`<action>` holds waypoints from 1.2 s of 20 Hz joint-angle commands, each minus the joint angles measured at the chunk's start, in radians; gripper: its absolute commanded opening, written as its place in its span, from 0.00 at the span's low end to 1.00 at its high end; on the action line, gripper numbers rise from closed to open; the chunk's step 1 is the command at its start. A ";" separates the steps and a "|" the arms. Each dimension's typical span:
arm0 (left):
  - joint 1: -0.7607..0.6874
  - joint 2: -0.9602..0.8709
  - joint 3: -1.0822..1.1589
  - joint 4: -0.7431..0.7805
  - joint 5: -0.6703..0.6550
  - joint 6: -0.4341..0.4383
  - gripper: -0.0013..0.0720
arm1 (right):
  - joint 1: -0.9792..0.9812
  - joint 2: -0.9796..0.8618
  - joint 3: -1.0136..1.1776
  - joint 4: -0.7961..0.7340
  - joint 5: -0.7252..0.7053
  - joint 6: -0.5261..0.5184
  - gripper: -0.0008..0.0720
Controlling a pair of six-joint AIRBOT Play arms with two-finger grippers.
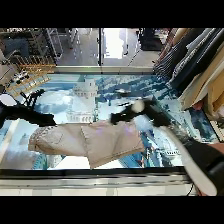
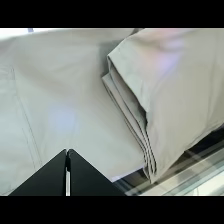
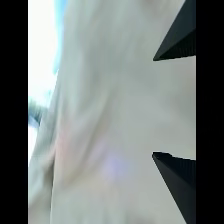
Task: Fold the clothes and pants, and hang the long-sleeved shirts on hangers.
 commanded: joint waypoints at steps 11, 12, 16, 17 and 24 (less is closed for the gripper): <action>-0.029 0.000 0.000 0.010 -0.043 0.003 0.03 | -0.485 -0.205 -0.243 0.591 0.201 -0.604 0.98; -0.032 0.000 0.000 0.010 -0.043 0.004 0.03 | -0.469 -0.235 -0.224 0.618 0.237 -0.618 0.97; -0.069 -0.009 -0.001 0.010 -0.044 0.003 0.03 | -0.381 -0.270 -0.146 0.615 0.227 -0.576 0.03; -0.084 -0.014 -0.002 0.012 -0.044 0.004 0.03 | -0.385 -0.241 -0.115 0.526 0.195 -0.522 0.03; -0.198 -0.050 -0.115 0.019 0.136 0.009 0.03 | -0.610 0.109 -0.048 -0.093 0.137 -0.069 0.03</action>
